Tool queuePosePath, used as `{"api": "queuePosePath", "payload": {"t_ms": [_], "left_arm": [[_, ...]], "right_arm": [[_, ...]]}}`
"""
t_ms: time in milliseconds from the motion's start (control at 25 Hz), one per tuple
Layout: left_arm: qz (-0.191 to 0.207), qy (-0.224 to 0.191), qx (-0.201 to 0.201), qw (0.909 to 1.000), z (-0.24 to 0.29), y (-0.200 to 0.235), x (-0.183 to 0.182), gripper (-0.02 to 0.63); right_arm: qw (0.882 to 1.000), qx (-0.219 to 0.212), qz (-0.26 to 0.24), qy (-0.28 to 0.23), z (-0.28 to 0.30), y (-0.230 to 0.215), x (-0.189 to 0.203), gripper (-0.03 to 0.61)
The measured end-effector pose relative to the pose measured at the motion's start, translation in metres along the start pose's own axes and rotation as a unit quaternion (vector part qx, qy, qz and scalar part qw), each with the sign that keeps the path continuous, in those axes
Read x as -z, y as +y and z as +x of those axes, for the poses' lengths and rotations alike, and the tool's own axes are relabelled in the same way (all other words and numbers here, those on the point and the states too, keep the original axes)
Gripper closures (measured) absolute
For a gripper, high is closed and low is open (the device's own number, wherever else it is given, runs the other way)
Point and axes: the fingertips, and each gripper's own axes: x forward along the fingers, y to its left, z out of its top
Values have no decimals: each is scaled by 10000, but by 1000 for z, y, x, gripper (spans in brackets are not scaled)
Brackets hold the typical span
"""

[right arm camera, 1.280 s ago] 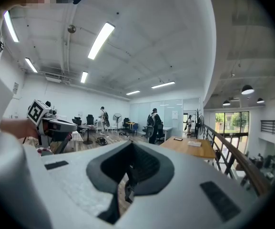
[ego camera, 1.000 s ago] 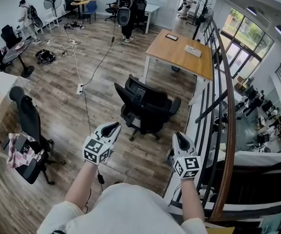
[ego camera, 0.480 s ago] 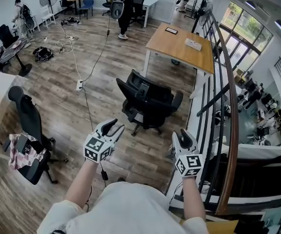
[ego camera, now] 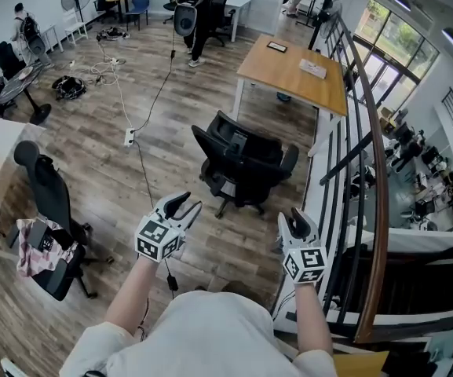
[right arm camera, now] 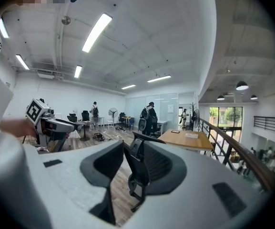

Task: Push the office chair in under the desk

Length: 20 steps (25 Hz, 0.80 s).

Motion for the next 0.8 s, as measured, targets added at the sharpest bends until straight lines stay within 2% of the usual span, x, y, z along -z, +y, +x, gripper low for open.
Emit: {"api": "queuePosePath", "payload": {"t_ms": [400,800], "left_arm": [[-109,71,-113,9999,21,26,10,463],[-201,210,-247,9993,80,66,5,463]], "right_arm": [[9998,-165,-9,81,42,-9,6,460],[9986,-461,-69,263,119,-41,8,460]]}}
